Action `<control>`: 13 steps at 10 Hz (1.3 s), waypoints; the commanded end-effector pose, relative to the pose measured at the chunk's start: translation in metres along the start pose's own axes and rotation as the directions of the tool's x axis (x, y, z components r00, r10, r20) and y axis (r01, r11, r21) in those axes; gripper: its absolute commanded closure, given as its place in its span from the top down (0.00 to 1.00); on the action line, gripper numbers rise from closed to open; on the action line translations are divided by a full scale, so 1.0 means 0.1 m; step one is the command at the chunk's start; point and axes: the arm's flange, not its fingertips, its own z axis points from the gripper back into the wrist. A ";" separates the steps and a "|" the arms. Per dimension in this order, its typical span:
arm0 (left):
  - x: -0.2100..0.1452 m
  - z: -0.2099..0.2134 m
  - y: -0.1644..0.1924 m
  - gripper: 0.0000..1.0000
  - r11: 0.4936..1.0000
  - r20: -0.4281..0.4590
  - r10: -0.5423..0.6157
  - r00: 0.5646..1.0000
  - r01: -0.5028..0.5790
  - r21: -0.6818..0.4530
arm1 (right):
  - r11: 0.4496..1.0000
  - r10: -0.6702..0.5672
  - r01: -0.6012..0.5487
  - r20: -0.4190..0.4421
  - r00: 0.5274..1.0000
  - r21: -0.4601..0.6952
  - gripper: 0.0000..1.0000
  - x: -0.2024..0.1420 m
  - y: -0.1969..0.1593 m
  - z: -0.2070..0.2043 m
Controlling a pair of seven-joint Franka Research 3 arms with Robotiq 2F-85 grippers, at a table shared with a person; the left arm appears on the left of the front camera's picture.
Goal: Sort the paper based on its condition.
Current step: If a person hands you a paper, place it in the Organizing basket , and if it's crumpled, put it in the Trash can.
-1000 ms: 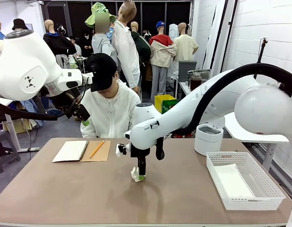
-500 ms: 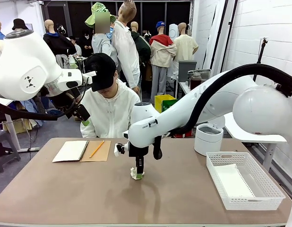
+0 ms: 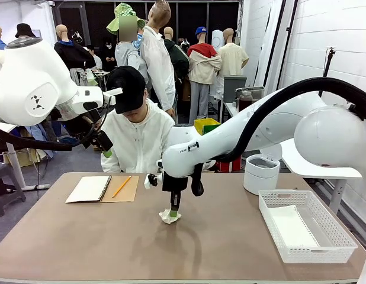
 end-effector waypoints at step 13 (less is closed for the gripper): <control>0.00 0.01 0.01 1.00 1.000 0.007 0.003 1.000 -0.003 -0.003 | 0.828 -0.541 0.525 -0.036 0.840 -0.196 0.00 -1.56 -0.26 1.72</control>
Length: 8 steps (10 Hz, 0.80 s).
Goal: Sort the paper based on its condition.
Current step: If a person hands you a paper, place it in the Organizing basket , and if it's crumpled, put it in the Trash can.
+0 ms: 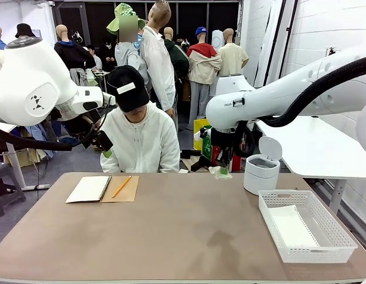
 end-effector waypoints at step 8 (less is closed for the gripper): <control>0.00 0.00 0.01 1.00 1.000 0.006 0.002 1.000 -0.002 -0.004 | 0.967 -0.168 0.159 -0.027 0.986 -0.197 0.00 -0.12 -0.40 0.17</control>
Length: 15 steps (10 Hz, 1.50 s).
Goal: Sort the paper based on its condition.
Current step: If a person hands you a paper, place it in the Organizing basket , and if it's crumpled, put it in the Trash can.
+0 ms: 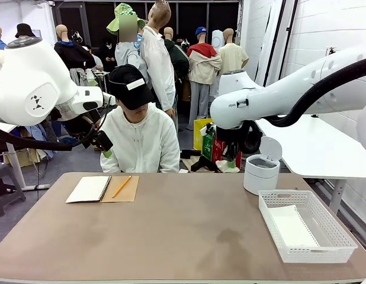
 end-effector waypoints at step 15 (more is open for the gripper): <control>0.00 0.00 0.01 1.00 1.000 0.006 0.002 1.000 -0.002 -0.004 | 0.889 -0.286 0.217 -0.120 0.951 -0.402 0.00 -0.02 -1.13 -0.50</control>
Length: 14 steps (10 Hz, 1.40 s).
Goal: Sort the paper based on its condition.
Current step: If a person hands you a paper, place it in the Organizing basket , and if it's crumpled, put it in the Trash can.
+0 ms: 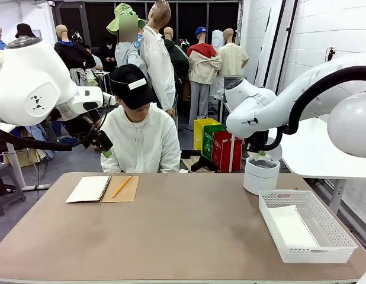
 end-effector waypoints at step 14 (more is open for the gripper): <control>0.00 0.00 0.01 1.00 1.000 0.006 0.002 1.000 -0.002 -0.004 | 0.992 -0.097 0.096 -0.013 0.995 -0.088 1.00 0.20 -0.01 -0.33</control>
